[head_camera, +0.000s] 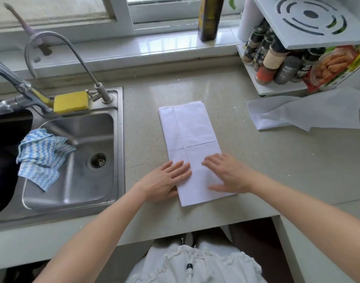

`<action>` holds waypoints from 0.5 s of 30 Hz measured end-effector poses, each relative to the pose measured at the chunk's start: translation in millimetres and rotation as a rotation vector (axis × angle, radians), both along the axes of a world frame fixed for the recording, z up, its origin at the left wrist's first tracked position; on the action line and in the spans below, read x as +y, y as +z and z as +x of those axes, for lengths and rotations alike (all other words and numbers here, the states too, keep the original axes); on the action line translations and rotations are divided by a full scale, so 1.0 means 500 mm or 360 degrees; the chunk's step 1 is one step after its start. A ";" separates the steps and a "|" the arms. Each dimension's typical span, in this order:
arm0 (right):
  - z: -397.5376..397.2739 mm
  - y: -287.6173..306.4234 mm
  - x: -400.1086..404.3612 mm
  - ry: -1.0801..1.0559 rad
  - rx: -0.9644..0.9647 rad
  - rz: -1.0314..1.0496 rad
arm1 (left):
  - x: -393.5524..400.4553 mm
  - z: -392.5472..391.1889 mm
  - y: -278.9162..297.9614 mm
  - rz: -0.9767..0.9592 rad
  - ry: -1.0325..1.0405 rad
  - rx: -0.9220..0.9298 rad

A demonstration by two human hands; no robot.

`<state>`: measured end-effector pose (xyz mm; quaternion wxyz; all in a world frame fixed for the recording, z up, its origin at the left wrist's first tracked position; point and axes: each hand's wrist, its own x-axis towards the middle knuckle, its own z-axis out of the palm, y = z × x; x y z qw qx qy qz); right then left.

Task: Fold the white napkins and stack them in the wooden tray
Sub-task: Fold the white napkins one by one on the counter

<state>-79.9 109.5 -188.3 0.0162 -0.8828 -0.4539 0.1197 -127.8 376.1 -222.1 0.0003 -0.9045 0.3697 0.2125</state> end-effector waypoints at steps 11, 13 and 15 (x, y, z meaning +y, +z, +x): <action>-0.074 -0.025 0.012 0.0237 0.0094 -0.0192 | -0.056 -0.041 0.038 -0.0361 0.0433 0.0201; -0.067 -0.027 0.011 0.0056 0.0213 -0.0108 | -0.051 -0.028 0.055 -0.0512 0.0721 0.0329; -0.040 -0.013 0.011 -0.0279 0.0379 -0.0107 | -0.039 -0.014 0.066 -0.0649 0.0883 0.0447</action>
